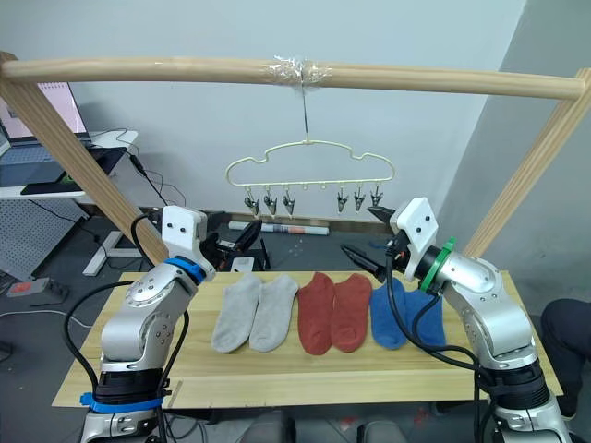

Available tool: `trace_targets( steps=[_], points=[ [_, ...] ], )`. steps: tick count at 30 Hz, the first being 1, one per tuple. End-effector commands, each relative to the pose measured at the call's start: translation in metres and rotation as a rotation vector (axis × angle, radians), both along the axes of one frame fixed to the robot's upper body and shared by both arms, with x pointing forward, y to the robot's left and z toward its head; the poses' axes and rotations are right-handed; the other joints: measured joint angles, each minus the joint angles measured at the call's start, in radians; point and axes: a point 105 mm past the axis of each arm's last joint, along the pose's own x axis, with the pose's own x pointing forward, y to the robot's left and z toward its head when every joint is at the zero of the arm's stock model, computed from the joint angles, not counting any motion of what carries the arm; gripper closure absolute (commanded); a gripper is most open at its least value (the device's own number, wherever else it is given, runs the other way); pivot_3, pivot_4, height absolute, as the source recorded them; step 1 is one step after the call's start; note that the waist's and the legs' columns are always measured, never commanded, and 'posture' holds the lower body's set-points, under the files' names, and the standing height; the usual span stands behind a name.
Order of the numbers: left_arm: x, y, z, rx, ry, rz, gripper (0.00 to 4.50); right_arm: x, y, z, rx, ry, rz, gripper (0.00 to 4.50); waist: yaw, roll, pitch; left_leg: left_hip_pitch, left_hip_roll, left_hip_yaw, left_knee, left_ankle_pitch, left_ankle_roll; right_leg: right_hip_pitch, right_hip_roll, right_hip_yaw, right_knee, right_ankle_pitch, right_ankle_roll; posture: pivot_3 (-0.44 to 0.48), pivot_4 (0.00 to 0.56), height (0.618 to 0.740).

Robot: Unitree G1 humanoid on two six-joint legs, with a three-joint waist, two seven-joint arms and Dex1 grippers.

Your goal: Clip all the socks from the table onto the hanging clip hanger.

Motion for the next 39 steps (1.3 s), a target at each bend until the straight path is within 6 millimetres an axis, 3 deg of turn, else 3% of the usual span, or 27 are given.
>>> trace_targets(
  steps=[1, 4, 8, 10, 14, 26, 39],
  points=[
    [0.009, -0.004, 0.016, -0.005, -0.076, 0.023, 0.89, -0.003, 0.011, 0.012, 0.011, -0.034, 0.056, 0.00, 0.000, 0.000, 0.010, -0.001, 0.000, -0.001, 0.000, 0.000, 0.000, 0.000, 0.000, -0.001, 0.000, 0.000, 0.000, 0.030, 0.150, 0.740],
    [0.015, -0.009, 0.015, 0.005, -0.083, 0.022, 1.76, 0.000, 0.015, 0.015, 0.013, -0.035, 0.071, 0.00, 0.000, -0.001, 0.025, -0.001, 0.000, -0.002, 0.001, 0.000, 0.000, 0.000, 0.000, -0.001, 0.000, 0.000, 0.000, 0.030, 0.172, 0.740],
    [0.022, -0.014, 0.018, -0.011, -0.099, 0.027, 1.76, 0.000, 0.020, 0.019, 0.010, -0.040, 0.097, 0.00, 0.001, -0.001, 0.037, -0.006, 0.000, -0.004, 0.002, 0.000, 0.000, -0.003, -0.001, -0.003, 0.000, 0.000, 0.000, 0.027, 0.190, 0.740],
    [0.024, -0.014, 0.020, -0.015, -0.114, 0.038, 1.76, 0.000, 0.022, 0.020, 0.010, -0.039, 0.111, 0.00, 0.001, 0.000, 0.038, -0.018, 0.001, -0.006, 0.006, 0.002, -0.003, -0.013, 0.000, -0.004, 0.002, 0.000, 0.000, 0.027, 0.190, 0.740],
    [0.028, -0.015, 0.024, -0.024, -0.133, 0.056, 1.76, -0.002, 0.027, 0.025, 0.018, -0.047, 0.145, 0.00, 0.001, 0.000, 0.052, -0.026, 0.002, -0.009, 0.012, 0.002, -0.003, -0.018, -0.001, -0.005, 0.002, 0.000, 0.000, 0.023, 0.199, 0.740],
    [0.035, -0.006, 0.038, -0.021, -0.185, 0.104, 1.76, -0.003, 0.035, 0.038, 0.050, -0.078, 0.167, 0.00, -0.001, 0.001, 0.079, -0.028, 0.001, -0.013, 0.014, 0.002, -0.002, -0.017, -0.002, -0.009, 0.003, 0.002, 0.002, 0.018, 0.224, 0.740],
    [0.039, -0.013, 0.050, -0.037, -0.216, 0.071, 1.76, -0.006, 0.040, 0.042, 0.066, -0.095, 0.178, 0.00, -0.001, 0.001, 0.080, -0.031, 0.001, -0.016, 0.015, 0.002, -0.003, -0.018, -0.002, -0.011, 0.002, 0.002, 0.002, 0.017, 0.223, 0.740]
  ],
)
